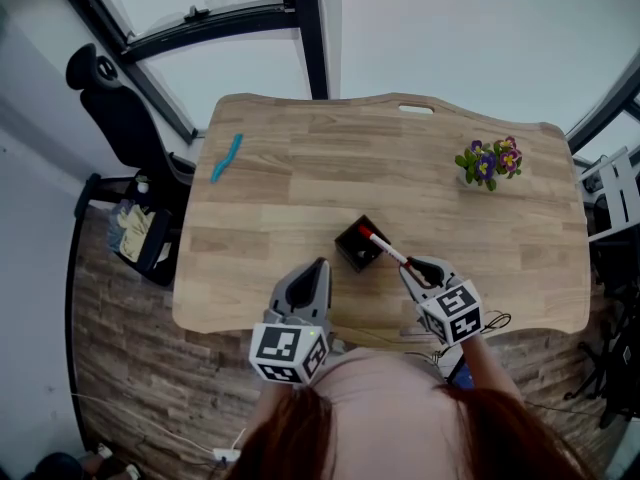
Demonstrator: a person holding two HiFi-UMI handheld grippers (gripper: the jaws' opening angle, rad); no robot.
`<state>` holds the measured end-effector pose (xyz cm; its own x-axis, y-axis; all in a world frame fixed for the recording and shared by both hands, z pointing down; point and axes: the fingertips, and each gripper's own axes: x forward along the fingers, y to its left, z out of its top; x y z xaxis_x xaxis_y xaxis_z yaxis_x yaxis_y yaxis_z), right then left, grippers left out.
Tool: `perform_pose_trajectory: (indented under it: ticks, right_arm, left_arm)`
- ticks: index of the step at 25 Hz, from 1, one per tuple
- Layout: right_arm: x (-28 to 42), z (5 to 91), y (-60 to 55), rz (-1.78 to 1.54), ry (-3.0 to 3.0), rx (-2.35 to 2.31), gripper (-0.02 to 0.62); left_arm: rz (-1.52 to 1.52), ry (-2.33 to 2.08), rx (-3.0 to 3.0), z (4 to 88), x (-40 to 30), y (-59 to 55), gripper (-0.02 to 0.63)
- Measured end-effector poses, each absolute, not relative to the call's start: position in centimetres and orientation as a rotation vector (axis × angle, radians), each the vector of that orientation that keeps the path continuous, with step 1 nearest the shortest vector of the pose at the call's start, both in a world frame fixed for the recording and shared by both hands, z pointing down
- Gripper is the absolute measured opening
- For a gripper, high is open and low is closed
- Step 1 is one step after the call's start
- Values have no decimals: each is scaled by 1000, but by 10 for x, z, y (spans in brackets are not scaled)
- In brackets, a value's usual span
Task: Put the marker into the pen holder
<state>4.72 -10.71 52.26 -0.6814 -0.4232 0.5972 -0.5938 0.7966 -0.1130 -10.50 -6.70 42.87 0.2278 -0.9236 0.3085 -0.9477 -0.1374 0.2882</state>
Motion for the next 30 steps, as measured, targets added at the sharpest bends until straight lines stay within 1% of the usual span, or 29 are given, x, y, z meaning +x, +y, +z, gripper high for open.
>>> perform_pose_trajectory:
  ticks: [12,30]
  right_arm:
    - [38,517,-122,414,-2463,780,60]
    - [13,530,-138,418,-2467,715,60]
  left_arm:
    - [64,-1733,2070,432,-108,-72,2]
    - [66,-1768,2023,438,-122,-76,2]
